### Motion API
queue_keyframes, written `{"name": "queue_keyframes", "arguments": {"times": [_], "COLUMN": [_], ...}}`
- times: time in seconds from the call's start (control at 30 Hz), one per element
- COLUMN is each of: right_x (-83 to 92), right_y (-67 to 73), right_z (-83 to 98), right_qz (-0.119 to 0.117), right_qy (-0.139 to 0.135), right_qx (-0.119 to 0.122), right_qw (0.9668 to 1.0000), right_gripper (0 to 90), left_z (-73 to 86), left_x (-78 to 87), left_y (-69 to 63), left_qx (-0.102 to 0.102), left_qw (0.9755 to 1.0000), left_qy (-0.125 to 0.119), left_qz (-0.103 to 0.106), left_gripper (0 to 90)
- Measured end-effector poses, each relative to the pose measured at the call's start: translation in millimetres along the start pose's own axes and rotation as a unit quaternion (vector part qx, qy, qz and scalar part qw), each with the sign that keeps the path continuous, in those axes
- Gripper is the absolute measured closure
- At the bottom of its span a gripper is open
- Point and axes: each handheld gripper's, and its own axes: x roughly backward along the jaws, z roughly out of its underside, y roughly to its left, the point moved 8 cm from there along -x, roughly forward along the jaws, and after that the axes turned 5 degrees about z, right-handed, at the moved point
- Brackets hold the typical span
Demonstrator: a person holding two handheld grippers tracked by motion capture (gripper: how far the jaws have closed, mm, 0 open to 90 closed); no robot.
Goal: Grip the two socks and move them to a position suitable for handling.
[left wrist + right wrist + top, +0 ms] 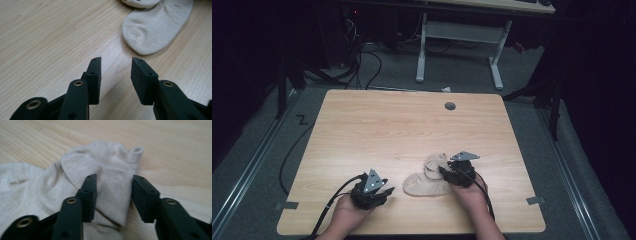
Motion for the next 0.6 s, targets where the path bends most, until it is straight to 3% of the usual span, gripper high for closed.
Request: {"name": "queue_keyframes", "arguments": {"times": [0.07,0.1,0.17,0.2,0.23,0.27,0.37,0.5,0.53,0.57,0.6], "right_x": [1.1,2.5,7.2,12.6,28.4,28.4,41.9,29.5,25.3,18.3,18.3], "right_y": [2.8,4.3,7.6,6.7,-0.8,-0.8,-25.6,-61.0,-65.7,-69.6,-69.6], "right_z": [-0.1,-0.9,-3.9,-8.3,-19.5,-19.5,-23.2,-5.5,-1.3,5.7,5.7], "right_qz": [-0.006,0.001,0.002,0.008,0.025,0.025,0.063,0.099,0.100,0.100,0.100], "right_qy": [-0.003,-0.006,-0.013,-0.030,-0.071,-0.071,-0.098,-0.067,-0.057,-0.034,-0.034], "right_qx": [0.006,0.020,0.028,0.030,0.021,0.021,-0.007,-0.037,-0.040,-0.045,-0.045], "right_qw": [1.0000,0.9998,0.9995,0.9990,0.9969,0.9969,0.9931,0.9921,0.9925,0.9934,0.9934], "right_gripper": [78.3,81.1,82.3,82.4,82.4,82.4,82.2,81.2,79.0,71.5,71.5], "left_z": [0.4,0.4,0.4,0.3,0.3,0.2,0.0,-0.3,-0.4,-0.5,-0.4], "left_x": [0.0,0.1,0.3,0.4,0.6,0.5,-0.5,-2.4,-3.0,-3.5,-3.6], "left_y": [0.3,0.2,-0.1,-0.3,-0.4,-0.3,-0.6,-2.2,-2.3,-2.5,-2.6], "left_qx": [0.000,0.000,0.000,0.000,-0.001,-0.001,-0.001,-0.003,-0.004,-0.003,-0.004], "left_qw": [1.0000,1.0000,1.0000,1.0000,1.0000,1.0000,1.0000,1.0000,1.0000,1.0000,1.0000], "left_qy": [0.001,0.001,0.001,0.001,0.001,0.001,0.001,0.003,0.002,0.003,0.005], "left_qz": [0.000,0.000,0.000,0.000,-0.001,-0.001,-0.001,0.001,0.000,0.000,0.000], "left_gripper": [60.6,60.5,60.4,60.4,60.4,60.4,60.4,60.5,60.5,60.4,60.4]}}
